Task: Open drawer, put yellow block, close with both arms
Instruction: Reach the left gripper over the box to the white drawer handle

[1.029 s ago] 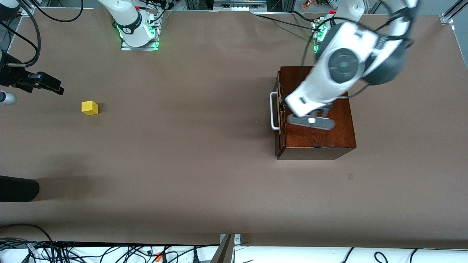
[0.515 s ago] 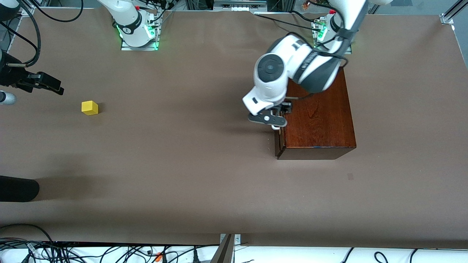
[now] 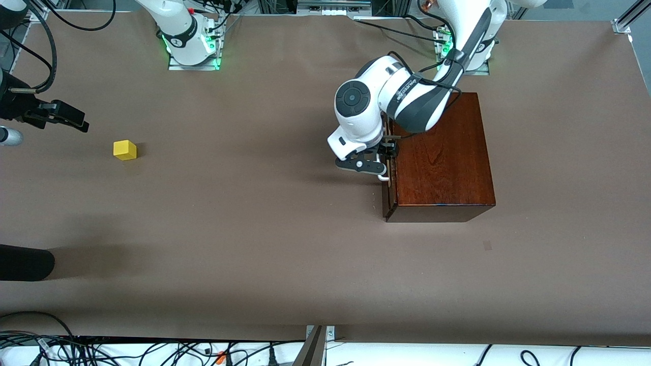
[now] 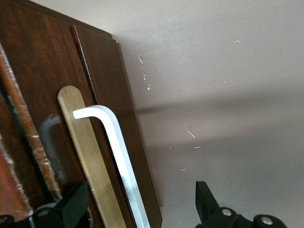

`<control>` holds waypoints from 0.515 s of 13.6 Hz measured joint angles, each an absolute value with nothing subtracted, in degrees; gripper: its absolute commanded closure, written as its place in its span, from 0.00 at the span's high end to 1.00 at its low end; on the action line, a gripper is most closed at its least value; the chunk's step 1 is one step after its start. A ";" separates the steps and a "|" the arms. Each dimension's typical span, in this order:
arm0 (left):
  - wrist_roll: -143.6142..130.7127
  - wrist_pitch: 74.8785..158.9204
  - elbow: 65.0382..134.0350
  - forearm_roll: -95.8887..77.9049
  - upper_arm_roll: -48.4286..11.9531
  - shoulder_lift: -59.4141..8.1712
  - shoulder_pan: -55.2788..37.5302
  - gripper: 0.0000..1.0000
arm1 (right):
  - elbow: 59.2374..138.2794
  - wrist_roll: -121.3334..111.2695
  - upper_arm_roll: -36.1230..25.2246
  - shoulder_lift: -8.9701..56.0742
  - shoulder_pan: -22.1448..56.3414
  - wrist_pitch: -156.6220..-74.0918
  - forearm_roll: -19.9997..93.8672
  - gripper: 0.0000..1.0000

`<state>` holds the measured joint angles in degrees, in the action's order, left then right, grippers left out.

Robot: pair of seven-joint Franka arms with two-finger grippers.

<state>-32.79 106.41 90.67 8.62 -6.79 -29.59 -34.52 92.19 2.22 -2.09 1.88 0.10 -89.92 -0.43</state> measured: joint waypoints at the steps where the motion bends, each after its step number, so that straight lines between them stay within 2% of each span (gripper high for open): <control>1: -32.93 106.57 90.70 8.62 -6.79 -29.74 -34.60 1.00 | 92.19 2.22 -2.09 1.88 0.10 -89.92 -0.43 1.00; 7: -34.70 107.36 91.27 10.75 -6.89 -30.39 -35.13 1.00 | 92.20 2.22 -2.10 1.88 0.10 -89.91 -0.43 1.00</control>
<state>-34.70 107.36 91.27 10.75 -6.89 -30.39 -35.13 92.20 2.22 -2.10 1.88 0.10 -89.91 -0.43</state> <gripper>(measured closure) 0.000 0.000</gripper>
